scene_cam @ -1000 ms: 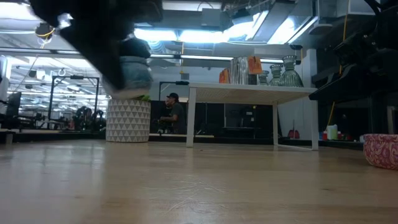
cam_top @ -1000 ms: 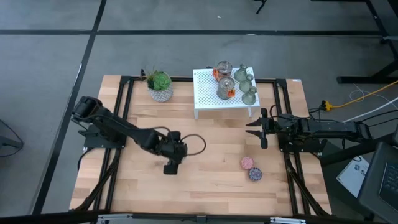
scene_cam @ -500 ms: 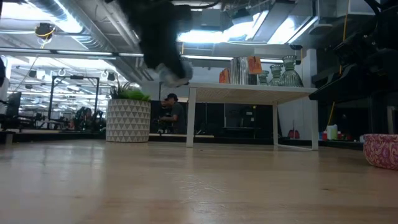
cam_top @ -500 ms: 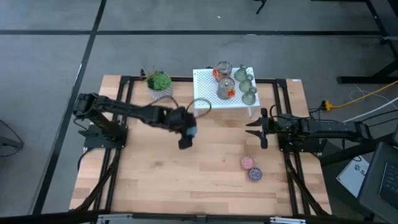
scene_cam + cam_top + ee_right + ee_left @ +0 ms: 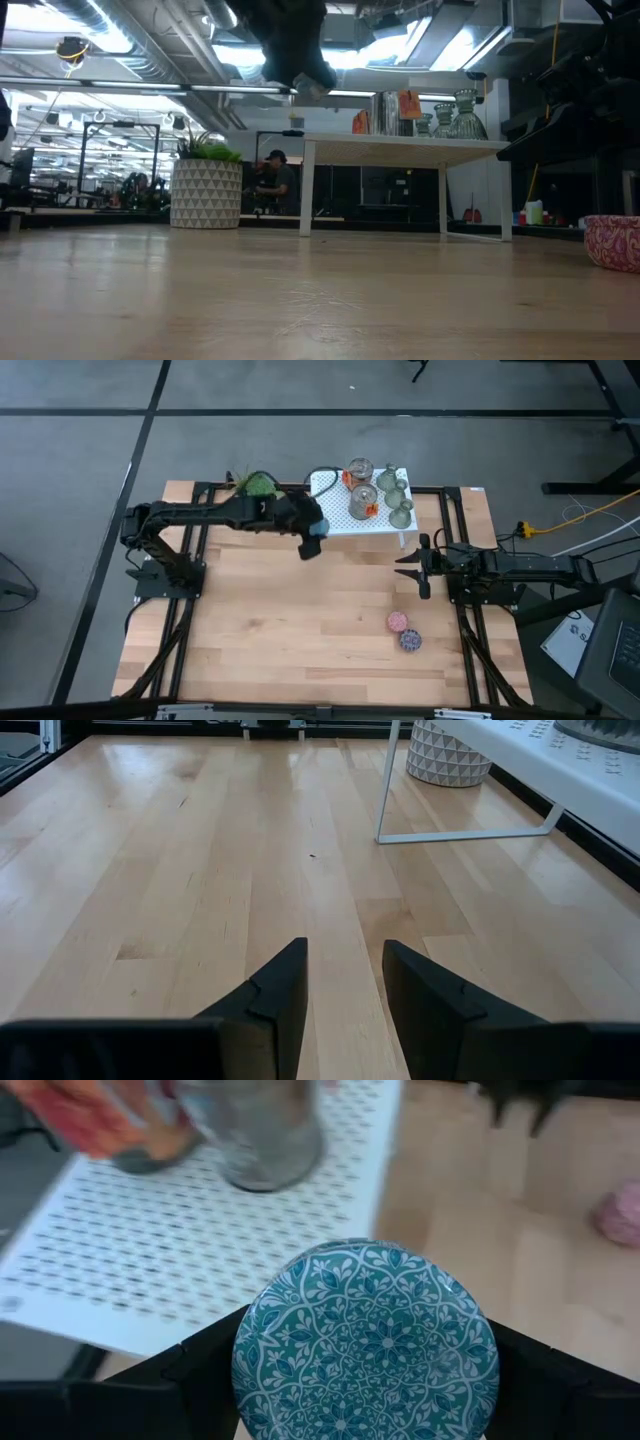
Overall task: Pick & Place candle stick holders
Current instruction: Put the blue scented candle on the shelf
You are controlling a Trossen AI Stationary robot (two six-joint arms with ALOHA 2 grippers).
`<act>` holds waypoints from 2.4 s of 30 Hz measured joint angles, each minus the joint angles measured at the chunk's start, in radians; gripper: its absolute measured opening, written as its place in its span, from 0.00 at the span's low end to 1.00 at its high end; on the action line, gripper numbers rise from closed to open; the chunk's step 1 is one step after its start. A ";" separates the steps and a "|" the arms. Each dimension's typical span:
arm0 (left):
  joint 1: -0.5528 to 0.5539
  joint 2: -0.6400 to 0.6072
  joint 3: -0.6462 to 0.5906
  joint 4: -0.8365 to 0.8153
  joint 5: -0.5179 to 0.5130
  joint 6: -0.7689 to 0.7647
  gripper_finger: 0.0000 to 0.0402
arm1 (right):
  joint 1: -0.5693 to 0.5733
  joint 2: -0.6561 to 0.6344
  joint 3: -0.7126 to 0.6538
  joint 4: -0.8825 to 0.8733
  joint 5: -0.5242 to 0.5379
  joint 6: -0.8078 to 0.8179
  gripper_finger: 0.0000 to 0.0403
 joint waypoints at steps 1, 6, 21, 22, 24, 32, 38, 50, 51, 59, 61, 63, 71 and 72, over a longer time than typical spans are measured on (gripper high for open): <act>0.014 0.000 0.000 0.005 -0.002 0.007 0.74 | 0.000 0.000 0.000 0.000 0.000 0.000 0.34; 0.083 0.019 0.000 0.089 -0.004 0.012 0.74 | 0.000 0.000 0.000 0.000 0.000 0.000 0.34; 0.218 0.164 0.000 0.236 0.071 0.029 0.74 | 0.000 0.000 0.000 0.000 0.000 0.000 0.34; 0.218 0.166 0.000 0.237 0.071 0.032 0.75 | 0.000 0.000 0.000 0.000 0.000 0.000 0.34; 0.215 0.171 0.000 0.258 0.079 0.044 0.76 | 0.000 0.000 0.000 0.000 0.000 0.000 0.34; 0.193 0.171 0.000 0.255 0.082 0.065 0.83 | 0.000 0.000 0.000 0.000 0.000 0.000 0.34; 0.175 0.171 0.000 0.260 0.065 0.081 0.84 | 0.000 0.000 0.000 0.000 0.000 0.000 0.34; 0.106 0.082 0.000 0.311 -0.052 0.185 0.84 | 0.000 0.000 0.000 0.000 0.000 0.000 0.34; 0.098 0.071 0.000 0.295 -0.054 0.181 0.84 | 0.000 0.000 0.000 0.000 0.000 0.000 0.34; -0.007 0.033 0.000 0.205 -0.158 0.177 0.76 | 0.000 0.000 0.000 0.000 0.000 0.000 0.34; -0.029 0.034 0.000 0.200 -0.166 0.174 0.72 | 0.000 0.000 0.000 0.000 0.000 0.000 0.34; -0.047 0.035 0.000 0.192 -0.177 0.160 0.67 | 0.000 0.000 0.000 0.000 0.000 0.000 0.34; -0.090 0.040 -0.001 0.145 -0.184 0.143 0.40 | 0.000 0.000 0.000 0.000 0.000 0.000 0.34; -0.092 0.040 -0.001 0.141 -0.184 0.138 0.37 | 0.000 0.000 0.000 0.000 0.000 0.000 0.34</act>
